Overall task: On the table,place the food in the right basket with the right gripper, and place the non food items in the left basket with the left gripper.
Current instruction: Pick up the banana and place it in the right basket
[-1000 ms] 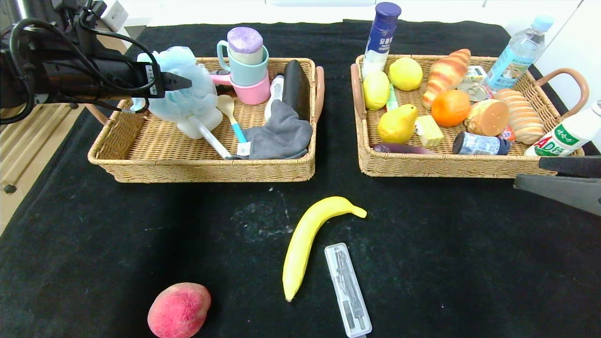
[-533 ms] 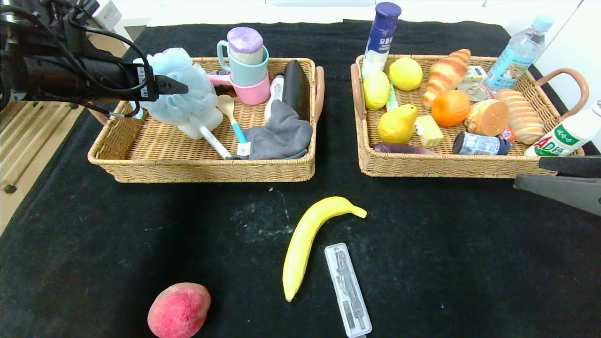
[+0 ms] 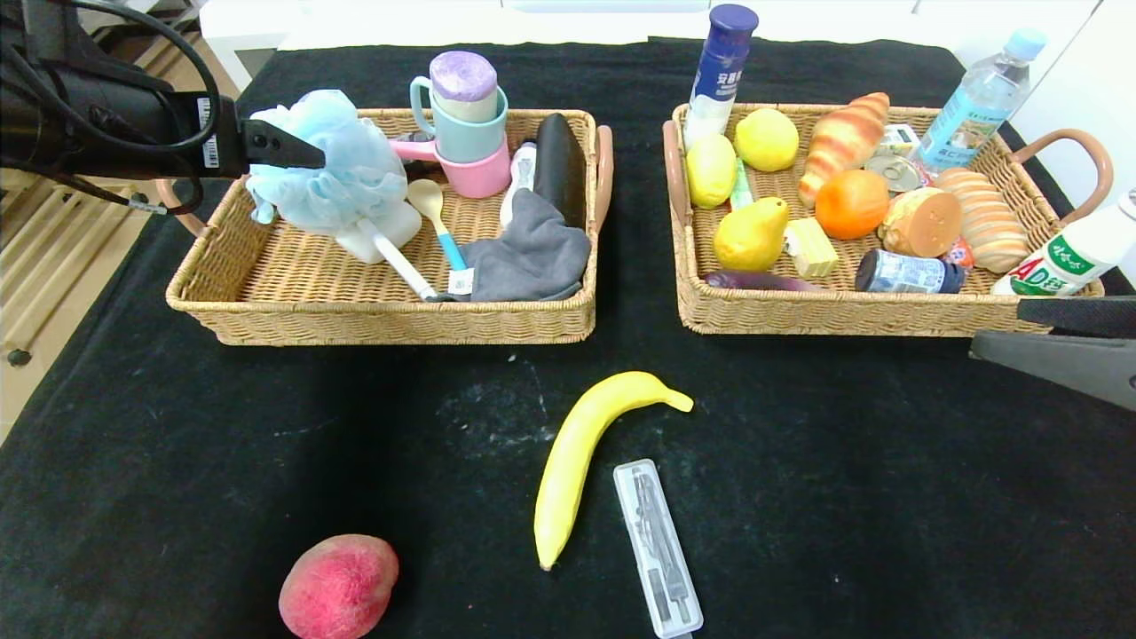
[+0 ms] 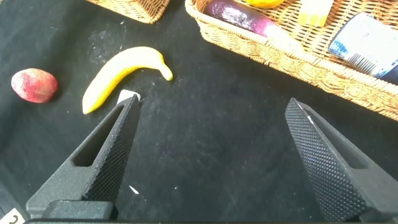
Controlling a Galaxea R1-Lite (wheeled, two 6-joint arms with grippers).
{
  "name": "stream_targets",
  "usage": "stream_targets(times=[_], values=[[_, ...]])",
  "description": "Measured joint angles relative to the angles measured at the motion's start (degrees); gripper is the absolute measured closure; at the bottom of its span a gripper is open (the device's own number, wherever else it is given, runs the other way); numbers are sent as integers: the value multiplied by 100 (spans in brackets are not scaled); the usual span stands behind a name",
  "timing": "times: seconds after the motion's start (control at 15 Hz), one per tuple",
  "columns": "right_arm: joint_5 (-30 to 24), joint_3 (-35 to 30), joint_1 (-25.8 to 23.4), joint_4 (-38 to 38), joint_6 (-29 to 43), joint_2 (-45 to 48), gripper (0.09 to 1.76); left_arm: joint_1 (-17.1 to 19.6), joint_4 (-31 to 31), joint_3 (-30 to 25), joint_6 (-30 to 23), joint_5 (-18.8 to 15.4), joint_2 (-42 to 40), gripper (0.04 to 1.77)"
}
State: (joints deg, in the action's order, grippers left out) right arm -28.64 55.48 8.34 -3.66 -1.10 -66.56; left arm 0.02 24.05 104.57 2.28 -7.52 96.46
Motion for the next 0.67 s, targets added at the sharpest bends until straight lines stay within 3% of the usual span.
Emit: stream_targets(times=[0.27,0.4,0.67], values=[[0,-2,0,0,0,-13,14,-388,563,-135,-646,124,-374,11],[0,-2,-2,0,0,-17,14,-689,839,-212,-913,417,-517,11],[-2,0,-2,0,-2,-26,14,-1289,880,-617,-961,958,-755,11]])
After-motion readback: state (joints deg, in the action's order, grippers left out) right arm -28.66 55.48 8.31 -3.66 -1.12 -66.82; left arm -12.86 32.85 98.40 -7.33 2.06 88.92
